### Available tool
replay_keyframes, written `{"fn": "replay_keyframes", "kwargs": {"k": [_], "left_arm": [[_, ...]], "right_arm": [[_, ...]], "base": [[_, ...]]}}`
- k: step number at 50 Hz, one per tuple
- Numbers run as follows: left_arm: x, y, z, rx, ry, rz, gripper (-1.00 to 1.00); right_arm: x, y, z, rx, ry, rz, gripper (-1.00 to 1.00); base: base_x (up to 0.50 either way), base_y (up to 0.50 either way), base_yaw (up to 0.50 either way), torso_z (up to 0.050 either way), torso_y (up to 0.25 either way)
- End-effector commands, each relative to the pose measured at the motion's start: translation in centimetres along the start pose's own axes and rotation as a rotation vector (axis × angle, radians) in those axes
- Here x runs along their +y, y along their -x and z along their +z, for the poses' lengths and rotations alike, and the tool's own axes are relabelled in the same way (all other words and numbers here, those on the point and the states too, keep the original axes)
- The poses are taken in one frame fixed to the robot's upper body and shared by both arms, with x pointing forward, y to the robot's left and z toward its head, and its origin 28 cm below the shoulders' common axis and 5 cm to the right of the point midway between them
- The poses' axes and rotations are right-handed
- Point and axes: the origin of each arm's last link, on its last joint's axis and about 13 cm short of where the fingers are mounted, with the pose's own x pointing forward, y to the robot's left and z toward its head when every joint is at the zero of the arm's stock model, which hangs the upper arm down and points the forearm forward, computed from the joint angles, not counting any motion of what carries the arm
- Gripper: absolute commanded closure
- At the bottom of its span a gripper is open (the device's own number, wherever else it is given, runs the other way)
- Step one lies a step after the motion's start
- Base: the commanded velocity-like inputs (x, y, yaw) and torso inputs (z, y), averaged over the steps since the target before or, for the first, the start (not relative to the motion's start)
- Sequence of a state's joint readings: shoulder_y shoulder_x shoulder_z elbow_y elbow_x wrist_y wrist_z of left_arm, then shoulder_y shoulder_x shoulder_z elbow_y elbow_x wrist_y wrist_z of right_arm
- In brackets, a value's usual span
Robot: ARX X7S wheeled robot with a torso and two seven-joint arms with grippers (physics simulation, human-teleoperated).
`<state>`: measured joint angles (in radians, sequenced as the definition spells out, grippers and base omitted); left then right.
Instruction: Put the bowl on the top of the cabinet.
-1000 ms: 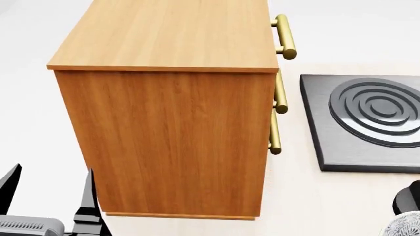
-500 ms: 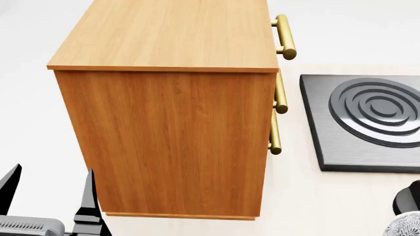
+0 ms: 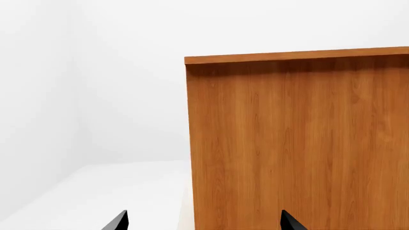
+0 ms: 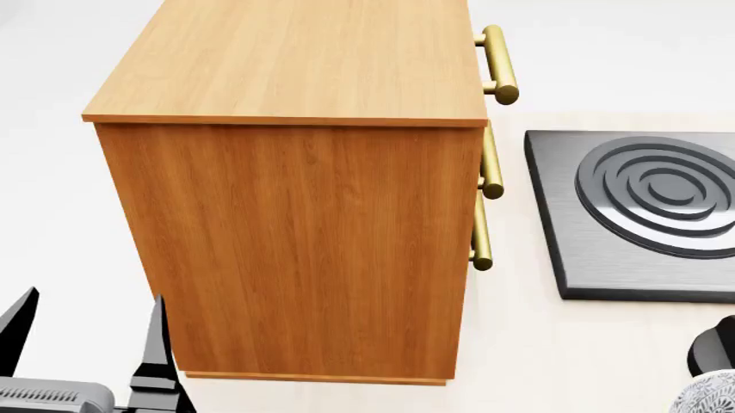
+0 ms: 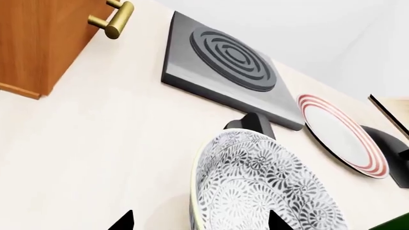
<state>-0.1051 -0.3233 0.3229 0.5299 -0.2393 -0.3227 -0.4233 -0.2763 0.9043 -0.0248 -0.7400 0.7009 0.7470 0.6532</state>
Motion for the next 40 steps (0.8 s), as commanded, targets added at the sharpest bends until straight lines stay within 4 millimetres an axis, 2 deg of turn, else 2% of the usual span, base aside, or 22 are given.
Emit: {"fn": "replay_keyframes", "kwargs": {"k": [1, 40], "left_arm": [[-0.05, 0.02, 0.09, -0.001, -0.001, -0.001, -1.00], [-0.08, 0.03, 0.06, -0.002, -0.001, -0.002, -1.00]], "right_arm": [[0.26, -0.40, -0.30, 0.010, 0.003, 0.005, -1.00], [0.20, -0.90, -0.80, 0.016, 0.005, -0.008, -1.00]], "base": [[0.00, 0.00, 0.00, 0.000, 0.000], [0.00, 0.00, 0.00, 0.000, 0.000]]}}
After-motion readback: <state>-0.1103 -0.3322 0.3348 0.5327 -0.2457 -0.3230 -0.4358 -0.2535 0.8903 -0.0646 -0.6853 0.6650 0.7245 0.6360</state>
